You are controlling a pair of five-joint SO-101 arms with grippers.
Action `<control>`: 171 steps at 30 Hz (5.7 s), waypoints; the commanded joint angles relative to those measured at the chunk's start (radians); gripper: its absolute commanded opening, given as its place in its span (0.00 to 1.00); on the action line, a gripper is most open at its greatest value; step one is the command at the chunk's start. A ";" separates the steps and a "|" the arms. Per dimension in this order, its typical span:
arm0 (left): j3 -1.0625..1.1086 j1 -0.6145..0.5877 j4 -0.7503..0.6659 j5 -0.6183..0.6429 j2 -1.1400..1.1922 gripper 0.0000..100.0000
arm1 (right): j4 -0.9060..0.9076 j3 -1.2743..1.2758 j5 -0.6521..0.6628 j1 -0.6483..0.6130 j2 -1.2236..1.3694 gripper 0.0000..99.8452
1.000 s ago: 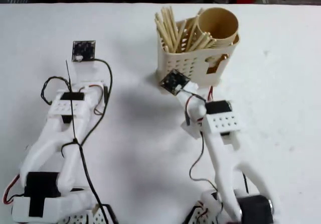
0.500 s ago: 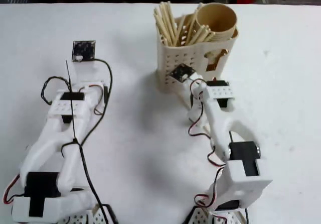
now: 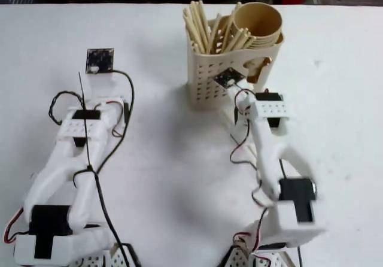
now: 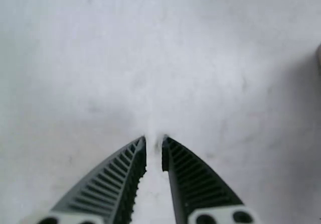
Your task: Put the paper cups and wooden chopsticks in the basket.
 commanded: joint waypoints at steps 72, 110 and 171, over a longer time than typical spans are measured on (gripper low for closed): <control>0.348 -0.027 -0.023 -0.009 -0.871 0.08 | -0.412 0.611 -0.499 -0.142 -1.420 0.08; 0.924 -0.102 0.730 -0.009 -1.653 0.07 | 0.194 1.220 -0.502 0.117 -1.819 0.09; 0.924 -0.102 0.730 -0.009 -1.653 0.07 | 0.194 1.220 -0.502 0.119 -1.819 0.09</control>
